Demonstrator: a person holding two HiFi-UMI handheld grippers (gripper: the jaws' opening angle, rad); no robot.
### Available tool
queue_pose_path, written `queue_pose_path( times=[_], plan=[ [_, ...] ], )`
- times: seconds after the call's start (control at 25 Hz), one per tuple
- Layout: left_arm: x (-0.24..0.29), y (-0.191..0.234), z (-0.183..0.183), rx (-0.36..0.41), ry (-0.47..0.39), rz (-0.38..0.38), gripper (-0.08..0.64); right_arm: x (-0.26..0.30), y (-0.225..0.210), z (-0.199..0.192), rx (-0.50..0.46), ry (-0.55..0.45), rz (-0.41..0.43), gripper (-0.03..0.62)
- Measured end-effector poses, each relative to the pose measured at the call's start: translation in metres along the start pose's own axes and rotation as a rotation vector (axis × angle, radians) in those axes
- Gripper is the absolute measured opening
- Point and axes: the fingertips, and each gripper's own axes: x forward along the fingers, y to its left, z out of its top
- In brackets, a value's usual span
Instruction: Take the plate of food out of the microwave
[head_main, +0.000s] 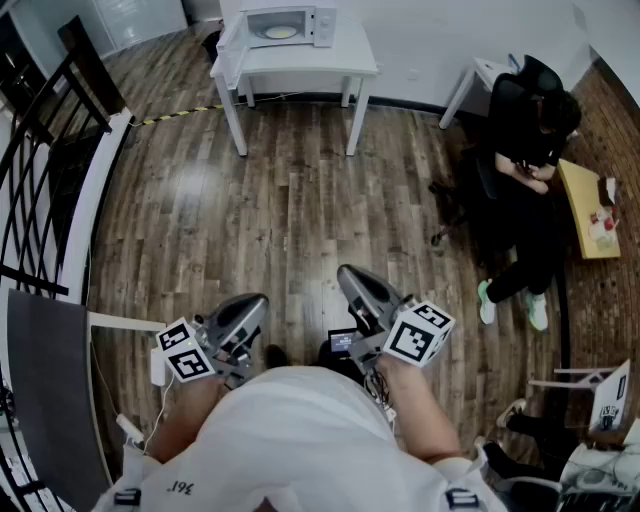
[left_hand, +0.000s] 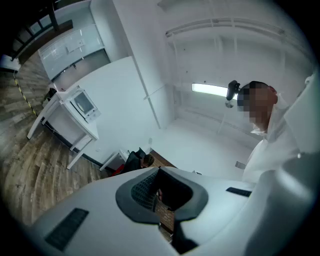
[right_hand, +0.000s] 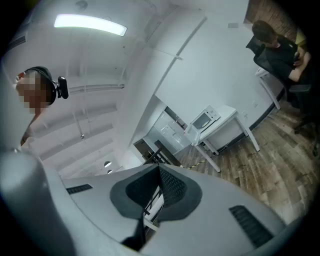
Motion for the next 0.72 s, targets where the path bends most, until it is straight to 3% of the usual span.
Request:
queue_pose_path(
  times=[0.72],
  plan=[
    [-0.0014,0.0015,0.0010,-0.003,-0.005,0.001,0.006,0.0047,0.0001,-0.0025,-0.023,0.015,0.001,0.002]
  ],
)
